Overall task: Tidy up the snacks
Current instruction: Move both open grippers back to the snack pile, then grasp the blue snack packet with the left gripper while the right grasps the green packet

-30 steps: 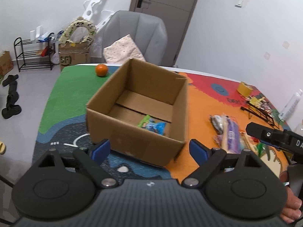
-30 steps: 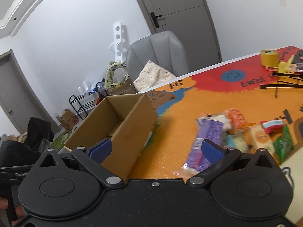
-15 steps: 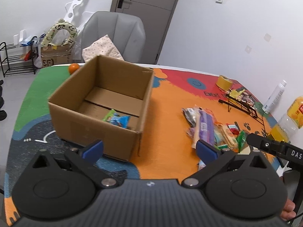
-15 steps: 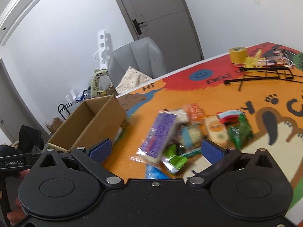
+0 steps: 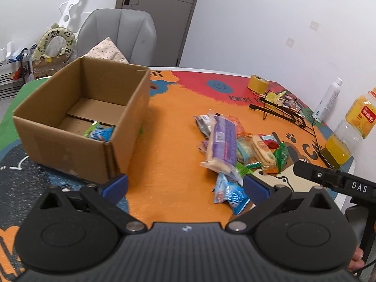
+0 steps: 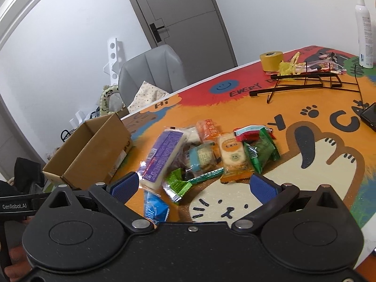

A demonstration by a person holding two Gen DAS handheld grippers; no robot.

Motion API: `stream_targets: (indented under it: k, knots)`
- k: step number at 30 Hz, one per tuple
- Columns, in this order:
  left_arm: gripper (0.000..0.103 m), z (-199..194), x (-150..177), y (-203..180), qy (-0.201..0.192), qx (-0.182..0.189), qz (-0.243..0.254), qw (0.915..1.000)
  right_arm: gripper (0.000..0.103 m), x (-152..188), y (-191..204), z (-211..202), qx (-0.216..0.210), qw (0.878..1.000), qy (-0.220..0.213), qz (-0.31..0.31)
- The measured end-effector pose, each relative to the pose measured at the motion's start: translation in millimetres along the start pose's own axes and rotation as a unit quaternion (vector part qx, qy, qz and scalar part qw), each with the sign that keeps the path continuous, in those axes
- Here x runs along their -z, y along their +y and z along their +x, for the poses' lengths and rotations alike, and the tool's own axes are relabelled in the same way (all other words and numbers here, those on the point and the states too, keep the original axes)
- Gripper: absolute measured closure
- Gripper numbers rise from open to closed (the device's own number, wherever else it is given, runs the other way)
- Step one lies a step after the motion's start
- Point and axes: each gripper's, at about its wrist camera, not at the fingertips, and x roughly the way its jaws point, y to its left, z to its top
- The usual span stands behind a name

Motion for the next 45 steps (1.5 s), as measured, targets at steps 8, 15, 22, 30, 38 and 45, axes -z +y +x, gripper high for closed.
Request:
stream_targets:
  k: [8, 15, 22, 30, 38, 45]
  knots:
    - [0.001, 19.5, 7.6, -16.1, 0.000, 0.013, -0.007, 0.9999, 0.012, 7.2, -18.5, 5.2, 0.010, 1.000, 0.001, 0.009]
    - [0.002, 42.1, 13.3, -28.5, 0.011, 0.016, -0.018, 0.9997, 0.014, 9.2, -39.3, 10.5, 0.020, 0.999, 0.006, 0.024]
    - [0.006, 63.5, 20.0, -40.1, 0.025, 0.011, -0.014, 0.9995, 0.014, 10.2, -46.3, 17.5, 0.028, 0.999, 0.007, 0.015]
    - [0.021, 86.1, 29.5, -51.9, 0.027, -0.001, 0.002, 0.9996, 0.014, 10.7, -52.9, 25.5, 0.032, 0.999, 0.011, 0.010]
    - [0.072, 96.7, 28.9, -54.0, 0.025, -0.013, 0.007, 0.9996, 0.014, 2.2, -63.3, 36.2, 0.031, 0.999, 0.007, 0.016]
    - [0.082, 92.3, 24.3, -36.8, 0.034, -0.021, -0.005, 0.9992, 0.014, -5.4, -66.8, 48.1, 0.043, 0.999, 0.005, 0.008]
